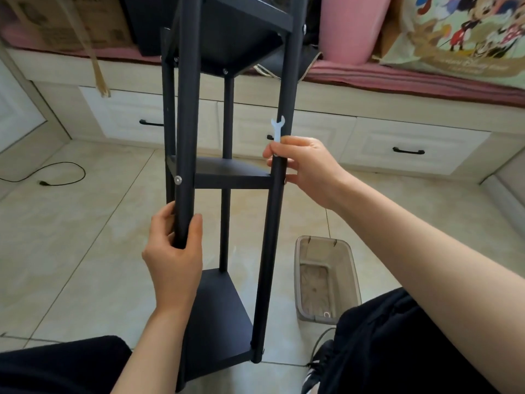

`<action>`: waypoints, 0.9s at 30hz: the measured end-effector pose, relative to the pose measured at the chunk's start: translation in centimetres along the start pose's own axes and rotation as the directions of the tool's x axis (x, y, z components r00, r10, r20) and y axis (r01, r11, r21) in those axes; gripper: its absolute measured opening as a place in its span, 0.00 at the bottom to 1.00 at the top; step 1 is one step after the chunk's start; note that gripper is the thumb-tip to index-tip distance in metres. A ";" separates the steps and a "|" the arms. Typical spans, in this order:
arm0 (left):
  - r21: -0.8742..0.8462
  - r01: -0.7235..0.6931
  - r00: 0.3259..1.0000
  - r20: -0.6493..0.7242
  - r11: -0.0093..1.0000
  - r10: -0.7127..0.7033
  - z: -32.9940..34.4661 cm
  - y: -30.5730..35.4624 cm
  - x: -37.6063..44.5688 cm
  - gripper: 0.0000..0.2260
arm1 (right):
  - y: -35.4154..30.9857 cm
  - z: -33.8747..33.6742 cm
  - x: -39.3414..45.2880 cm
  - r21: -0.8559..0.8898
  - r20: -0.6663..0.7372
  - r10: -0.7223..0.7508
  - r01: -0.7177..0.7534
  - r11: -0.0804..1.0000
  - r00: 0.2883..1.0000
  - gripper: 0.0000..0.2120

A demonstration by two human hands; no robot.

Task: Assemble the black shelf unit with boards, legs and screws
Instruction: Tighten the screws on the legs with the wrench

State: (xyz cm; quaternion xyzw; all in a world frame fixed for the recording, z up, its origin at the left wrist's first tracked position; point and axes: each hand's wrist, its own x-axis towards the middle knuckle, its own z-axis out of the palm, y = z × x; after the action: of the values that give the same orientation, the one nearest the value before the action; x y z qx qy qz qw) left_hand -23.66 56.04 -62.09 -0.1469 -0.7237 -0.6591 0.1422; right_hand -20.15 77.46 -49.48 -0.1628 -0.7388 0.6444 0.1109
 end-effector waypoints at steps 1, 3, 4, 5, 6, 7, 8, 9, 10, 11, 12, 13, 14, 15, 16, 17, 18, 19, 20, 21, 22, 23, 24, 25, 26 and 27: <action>0.001 -0.008 1.000 0.002 1.000 0.008 -0.1 -0.1 0.1 0.12 | 0.0 0.1 0.1 0.016 -0.009 -0.007 0.007 1.000 1.000 0.11; 0.013 -0.019 1.000 0.008 1.000 0.019 -0.1 -0.4 0.4 0.12 | 0.0 0.4 0.2 0.075 -0.026 -0.032 0.033 0.997 0.999 0.11; 0.020 -0.021 1.000 0.010 1.000 0.021 0.0 -0.7 0.6 0.12 | 0.0 0.6 0.2 0.106 -0.030 -0.042 0.045 0.993 0.999 0.12; 0.024 -0.024 1.000 0.007 0.999 0.024 0.1 -1.0 0.7 0.13 | 0.0 0.8 0.1 0.130 -0.032 -0.051 0.055 0.990 0.998 0.12; 0.026 -0.025 1.000 -0.001 0.999 0.025 0.2 -1.3 0.9 0.13 | -0.1 1.0 0.1 0.152 -0.035 -0.057 0.062 0.986 0.998 0.12; 0.024 -0.025 1.000 -0.013 0.999 0.025 0.3 -1.6 1.1 0.13 | -0.2 1.2 0.0 0.170 -0.041 -0.060 0.066 0.983 0.997 0.13; 0.020 -0.022 0.999 -0.024 1.000 0.023 0.5 -1.8 1.3 0.13 | -0.4 1.4 -0.1 0.181 -0.050 -0.059 0.067 0.981 0.997 0.13; 0.014 -0.015 0.999 -0.030 1.000 0.015 0.6 -2.1 1.4 0.12 | -0.5 1.6 -0.1 0.184 -0.058 -0.058 0.068 0.981 0.997 0.12; 0.007 -0.003 0.999 -0.032 1.000 0.004 0.7 -2.3 1.4 0.11 | -0.6 1.7 -0.2 0.179 -0.065 -0.057 0.068 0.982 0.996 0.11; 0.003 0.010 0.999 -0.034 1.000 -0.009 0.8 -2.5 1.4 0.10 | -0.7 1.9 -0.2 0.168 -0.069 -0.056 0.067 0.983 0.996 0.11; -0.001 0.023 0.999 -0.034 1.000 -0.023 1.0 -2.6 1.3 0.09 | -0.7 2.0 -0.3 0.158 -0.073 -0.056 0.067 0.985 0.996 0.11; -0.007 0.036 0.999 -0.035 0.999 -0.036 1.1 -2.7 1.3 0.09 | -0.8 2.0 -0.4 0.153 -0.079 -0.056 0.067 0.986 0.995 0.11; -0.017 0.046 0.998 -0.038 0.999 -0.047 1.2 -2.7 1.3 0.09 | -0.9 2.1 -0.4 0.153 -0.087 -0.055 0.067 0.986 0.995 0.11; -0.025 0.050 0.998 -0.041 0.998 -0.051 1.3 -2.7 1.3 0.09 | -1.0 2.1 -0.5 0.157 -0.095 -0.051 0.066 0.985 0.994 0.10; -0.025 0.048 0.998 -0.043 0.999 -0.049 1.4 -2.8 1.5 0.10 | -1.1 2.1 -0.6 0.163 -0.102 -0.046 0.063 0.985 0.994 0.10; -0.019 0.045 0.998 -0.043 0.999 -0.046 1.4 -2.8 1.6 0.10 | -1.2 2.2 -0.7 0.170 -0.105 -0.041 0.059 0.984 0.994 0.10; -0.011 0.043 0.998 -0.041 0.999 -0.043 1.4 -2.8 1.8 0.10 | -1.3 2.2 -0.9 0.181 -0.103 -0.038 0.056 0.982 0.994 0.10; -0.003 0.041 0.998 -0.040 0.999 -0.041 1.3 -2.8 2.0 0.10 | -1.5 2.2 -1.0 0.191 -0.095 -0.036 0.054 0.980 0.995 0.11; 0.006 0.038 0.998 -0.041 0.999 -0.038 1.2 -2.8 2.1 0.10 | -1.6 2.3 -1.2 0.198 -0.082 -0.037 0.053 0.979 0.996 0.11; 0.013 0.038 0.999 -0.039 0.999 -0.037 1.2 -2.8 2.3 0.09 | -1.8 2.3 -1.4 0.201 -0.067 -0.042 0.055 0.978 0.997 0.12; 0.017 0.044 0.999 -0.032 0.999 -0.044 1.1 -2.8 2.5 0.09 | -2.0 2.4 -1.6 0.202 -0.054 -0.051 0.061 0.977 0.997 0.12; 0.023 0.054 0.998 -0.019 0.998 -0.053 1.0 -2.8 2.7 0.08 | -2.2 2.5 -1.7 0.204 -0.044 -0.062 0.070 0.977 0.997 0.12; 0.039 0.061 0.998 -0.002 0.997 -0.061 1.0 -2.9 3.0 0.08 | -2.3 2.7 -1.8 0.204 -0.039 -0.075 0.082 0.976 0.996 0.12; 0.064 0.066 0.998 0.019 0.996 -0.067 1.0 -3.0 3.2 0.07 | -2.5 2.9 -1.9 0.200 -0.035 -0.093 0.098 0.975 0.995 0.12; 0.092 0.073 0.996 0.038 0.993 -0.077 0.9 -3.0 3.5 0.07 | -2.5 3.1 -1.9 0.189 -0.030 -0.111 0.115 0.975 0.993 0.12; 0.112 0.088 0.994 0.049 0.990 -0.094 0.9 -3.1 3.8 0.07 | -2.6 3.4 -1.9 0.169 -0.021 -0.126 0.127 0.977 0.992 0.13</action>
State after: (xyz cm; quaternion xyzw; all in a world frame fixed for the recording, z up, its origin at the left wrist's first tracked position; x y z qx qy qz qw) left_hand -28.34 56.71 -63.48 -0.1235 -0.7684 -0.6200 0.1000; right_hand -19.91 73.29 -47.29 -0.1086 -0.6895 0.6960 0.1688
